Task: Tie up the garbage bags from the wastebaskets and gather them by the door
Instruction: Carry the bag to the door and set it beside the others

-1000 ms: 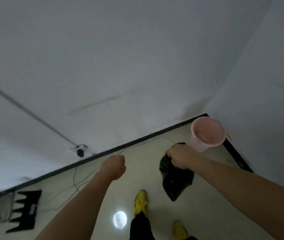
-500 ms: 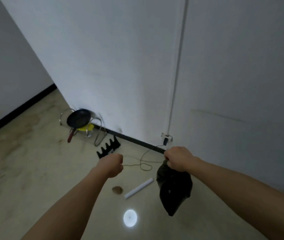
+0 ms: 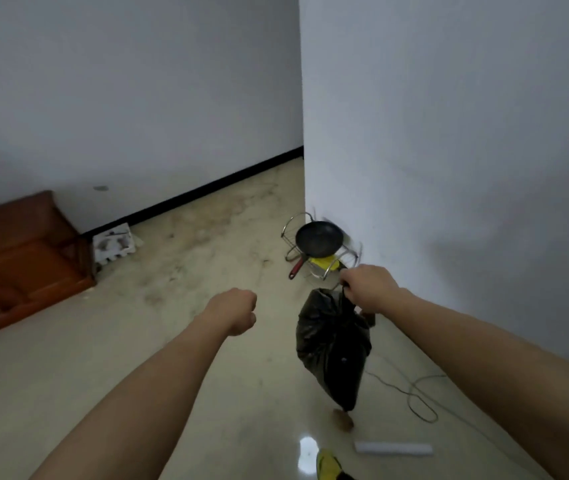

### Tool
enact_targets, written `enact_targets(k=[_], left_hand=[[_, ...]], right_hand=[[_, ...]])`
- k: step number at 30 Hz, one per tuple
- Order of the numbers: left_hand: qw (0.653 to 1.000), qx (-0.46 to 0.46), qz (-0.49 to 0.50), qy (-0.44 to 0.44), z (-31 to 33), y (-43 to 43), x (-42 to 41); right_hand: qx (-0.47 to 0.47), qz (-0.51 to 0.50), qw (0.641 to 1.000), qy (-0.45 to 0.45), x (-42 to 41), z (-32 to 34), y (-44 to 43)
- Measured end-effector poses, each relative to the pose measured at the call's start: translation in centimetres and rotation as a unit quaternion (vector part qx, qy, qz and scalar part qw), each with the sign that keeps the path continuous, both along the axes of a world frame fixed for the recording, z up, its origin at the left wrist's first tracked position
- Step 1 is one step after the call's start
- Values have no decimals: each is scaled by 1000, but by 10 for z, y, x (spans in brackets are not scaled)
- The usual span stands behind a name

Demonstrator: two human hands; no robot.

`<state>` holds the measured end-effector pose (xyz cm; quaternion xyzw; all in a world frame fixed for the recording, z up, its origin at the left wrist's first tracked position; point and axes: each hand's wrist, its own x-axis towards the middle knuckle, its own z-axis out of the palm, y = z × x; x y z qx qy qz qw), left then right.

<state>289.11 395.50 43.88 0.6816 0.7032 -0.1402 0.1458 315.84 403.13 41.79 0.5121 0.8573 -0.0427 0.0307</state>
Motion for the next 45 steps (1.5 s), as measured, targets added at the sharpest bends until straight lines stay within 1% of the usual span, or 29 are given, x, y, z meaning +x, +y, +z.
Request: enact_targets(k=[6, 10, 15, 20, 25, 29, 34, 38, 40, 45], left_hand=[[999, -2, 44, 22, -5, 86, -103], [997, -3, 72, 29, -2, 177, -175], [996, 14, 91, 21, 17, 280, -248], [995, 4, 99, 25, 13, 376, -327], [997, 4, 67, 30, -4, 503, -404], [999, -10, 8, 40, -1, 609, -459], [997, -14, -48, 60, 19, 736, -505], [995, -3, -83, 48, 27, 843, -513], [994, -8, -102, 50, 20, 908, -517], [993, -19, -107, 47, 5, 1053, -513]], right_hand=[[2, 70, 998, 2, -128, -5, 120], [-14, 109, 994, 8, -215, -12, 216], [-21, 154, 988, -18, -301, 5, 329], [-33, 159, 985, -57, -380, 2, 436], [-36, 118, 990, -66, -445, -16, 558], [-42, 62, 995, -66, -483, -20, 653], [-45, -6, 997, -57, -512, -4, 751], [-28, -45, 997, -56, -522, 3, 848], [-33, -59, 996, -57, -526, -4, 905], [-54, -59, 996, -45, -528, -22, 1034]])
